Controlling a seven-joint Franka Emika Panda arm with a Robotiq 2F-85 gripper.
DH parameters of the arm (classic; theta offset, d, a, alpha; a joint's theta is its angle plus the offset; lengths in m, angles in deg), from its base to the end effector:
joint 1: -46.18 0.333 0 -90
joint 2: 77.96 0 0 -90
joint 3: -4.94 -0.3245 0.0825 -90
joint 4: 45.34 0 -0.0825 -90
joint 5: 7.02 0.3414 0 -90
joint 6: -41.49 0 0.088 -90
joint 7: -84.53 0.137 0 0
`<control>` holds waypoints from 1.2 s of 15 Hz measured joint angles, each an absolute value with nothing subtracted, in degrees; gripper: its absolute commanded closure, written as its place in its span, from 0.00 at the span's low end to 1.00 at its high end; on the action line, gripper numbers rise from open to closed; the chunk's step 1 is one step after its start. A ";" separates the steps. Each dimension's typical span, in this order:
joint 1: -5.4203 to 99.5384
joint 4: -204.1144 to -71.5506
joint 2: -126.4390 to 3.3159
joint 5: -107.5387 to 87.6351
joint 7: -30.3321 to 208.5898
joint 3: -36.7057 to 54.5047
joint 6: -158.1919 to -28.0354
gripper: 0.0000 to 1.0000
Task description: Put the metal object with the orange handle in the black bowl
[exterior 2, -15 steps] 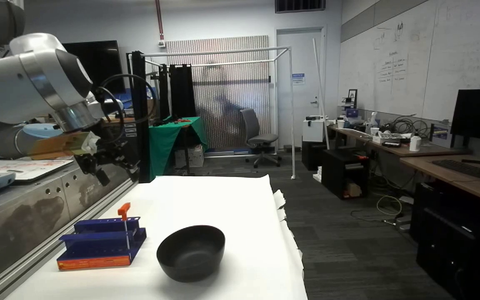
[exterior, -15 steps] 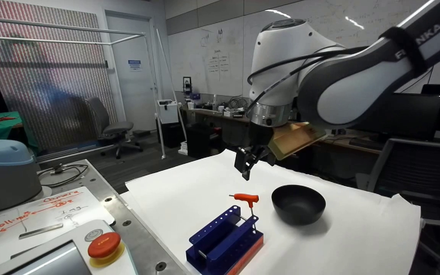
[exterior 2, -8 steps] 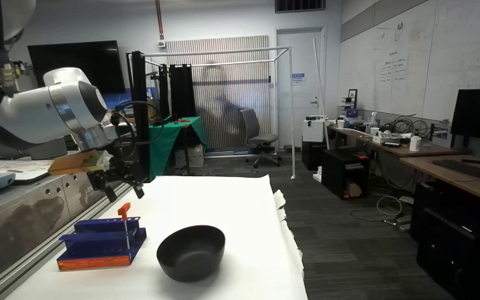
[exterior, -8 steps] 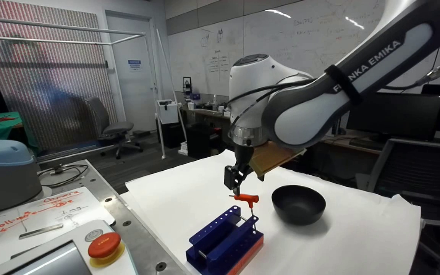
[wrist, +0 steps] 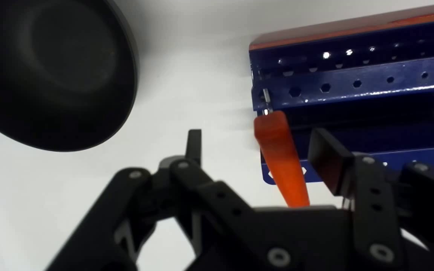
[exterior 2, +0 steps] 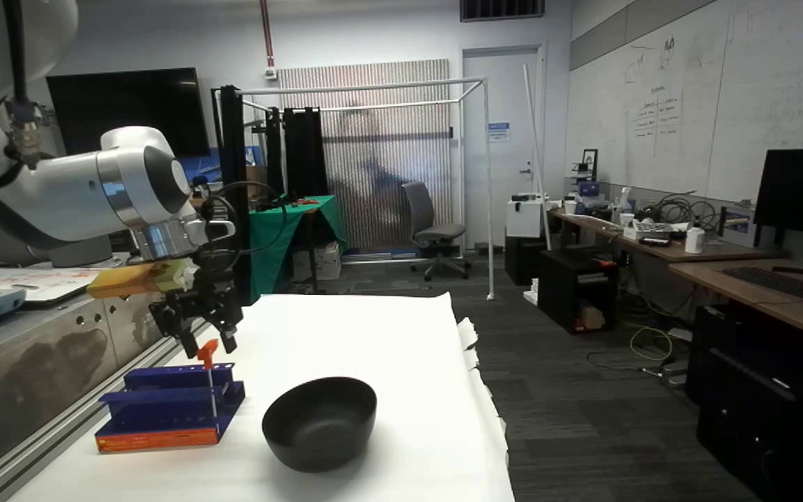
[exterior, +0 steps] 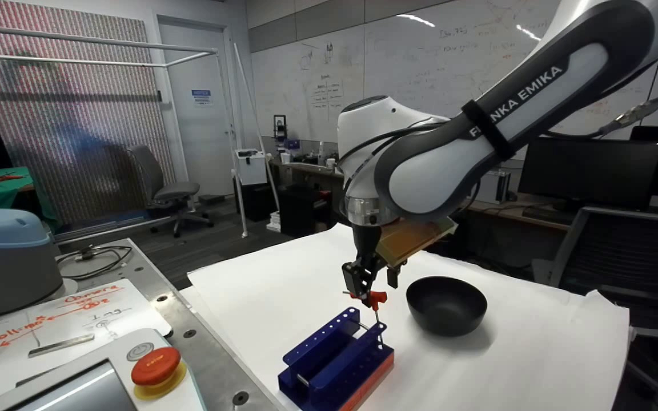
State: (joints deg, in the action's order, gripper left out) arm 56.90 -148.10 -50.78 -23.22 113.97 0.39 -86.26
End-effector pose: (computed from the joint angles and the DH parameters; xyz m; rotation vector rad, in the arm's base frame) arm 0.6035 0.1450 0.2897 2.9558 -0.1150 0.0568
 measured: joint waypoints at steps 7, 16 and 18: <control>57.88 -148.06 -49.91 -22.38 110.72 0.76 -86.21 0.88; 60.24 -148.56 -58.15 -19.05 108.62 -0.24 -78.53 0.88; 60.55 -149.34 -61.51 -20.28 112.72 0.23 -76.93 0.88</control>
